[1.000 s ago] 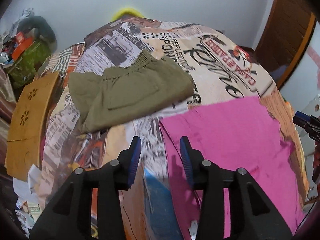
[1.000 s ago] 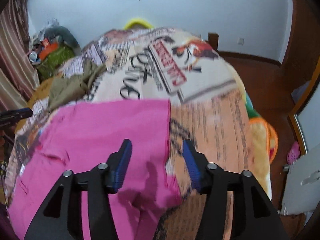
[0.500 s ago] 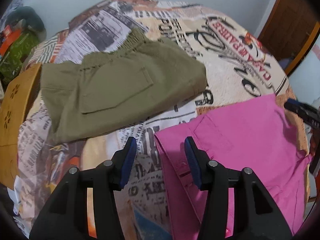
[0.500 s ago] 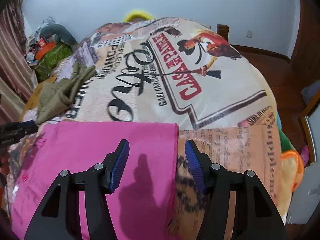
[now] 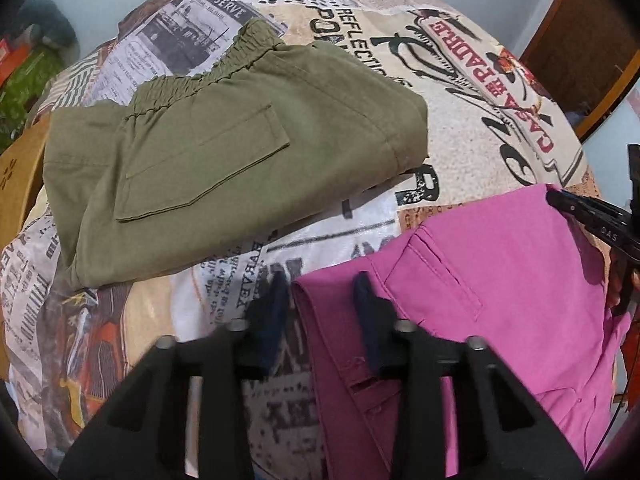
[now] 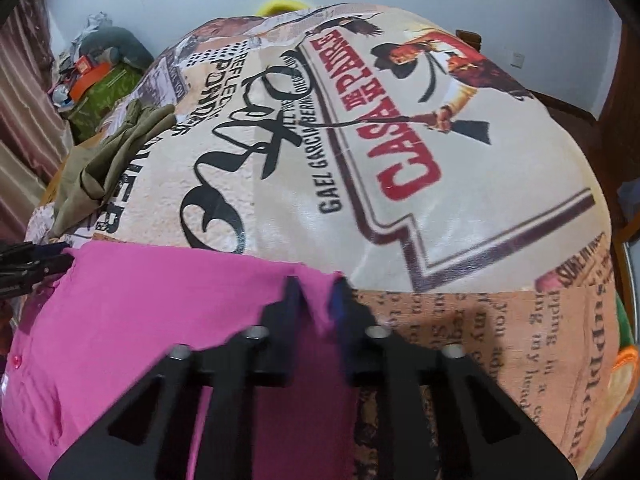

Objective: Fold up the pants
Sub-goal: 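Lift the trousers' waistband with both grippers and fold it over toward the hem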

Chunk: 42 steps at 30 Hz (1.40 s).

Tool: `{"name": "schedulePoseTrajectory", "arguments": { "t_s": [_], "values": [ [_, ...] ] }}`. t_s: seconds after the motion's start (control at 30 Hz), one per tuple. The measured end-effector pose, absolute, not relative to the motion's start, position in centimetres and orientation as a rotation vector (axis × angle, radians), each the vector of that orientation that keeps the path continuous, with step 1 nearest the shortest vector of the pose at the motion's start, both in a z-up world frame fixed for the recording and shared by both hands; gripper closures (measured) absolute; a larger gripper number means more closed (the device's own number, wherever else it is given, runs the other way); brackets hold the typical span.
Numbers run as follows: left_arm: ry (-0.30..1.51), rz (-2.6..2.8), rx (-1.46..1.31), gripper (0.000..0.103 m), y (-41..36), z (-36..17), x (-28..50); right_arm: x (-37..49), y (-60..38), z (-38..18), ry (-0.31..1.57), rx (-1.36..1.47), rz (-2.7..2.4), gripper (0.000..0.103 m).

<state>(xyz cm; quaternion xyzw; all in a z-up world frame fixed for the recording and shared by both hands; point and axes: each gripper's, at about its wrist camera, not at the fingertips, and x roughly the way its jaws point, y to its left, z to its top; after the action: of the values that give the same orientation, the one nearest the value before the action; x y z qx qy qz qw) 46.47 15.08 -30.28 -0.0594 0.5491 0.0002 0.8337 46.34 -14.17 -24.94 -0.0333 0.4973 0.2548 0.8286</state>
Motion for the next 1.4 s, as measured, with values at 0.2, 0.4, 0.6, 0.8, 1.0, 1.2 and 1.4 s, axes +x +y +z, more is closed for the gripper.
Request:
{"name": "schedulePoseTrajectory", "arguments": {
  "t_s": [0.2, 0.4, 0.6, 0.8, 1.0, 1.2, 1.4],
  "values": [
    [1.181, 0.02, -0.169, 0.094, 15.7, -30.0, 46.4, 45.9, -14.1, -24.4, 1.031, -0.082, 0.529, 0.098],
    [1.121, 0.046, -0.149, 0.096, 15.6, -26.8, 46.0, 46.0, -13.8, -21.9, 0.975, -0.077, 0.528, 0.099],
    [1.005, 0.069, -0.125, 0.096, 15.9, -21.0, 46.4, 45.7, -13.2, -17.1, 0.861, -0.091, 0.51, 0.099],
    [0.889, 0.097, -0.133, 0.097, 16.5, -15.4, 46.1, 45.6, -13.0, -11.9, 0.754, -0.049, 0.491, 0.099],
    [0.865, 0.097, -0.1, 0.097, 16.1, -13.1, 43.2, 43.6, -13.3, -9.1, 0.724, -0.039, 0.526, 0.1],
    [0.859, 0.096, -0.072, 0.097, 15.0, -12.8, 38.5, 39.4, -14.3, -8.3, 0.728, -0.033, 0.562, 0.1],
    [0.851, 0.09, -0.042, 0.097, 13.5, -13.4, 33.1, 34.4, -15.4, -8.1, 0.729, -0.02, 0.578, 0.1]
  ]
}}
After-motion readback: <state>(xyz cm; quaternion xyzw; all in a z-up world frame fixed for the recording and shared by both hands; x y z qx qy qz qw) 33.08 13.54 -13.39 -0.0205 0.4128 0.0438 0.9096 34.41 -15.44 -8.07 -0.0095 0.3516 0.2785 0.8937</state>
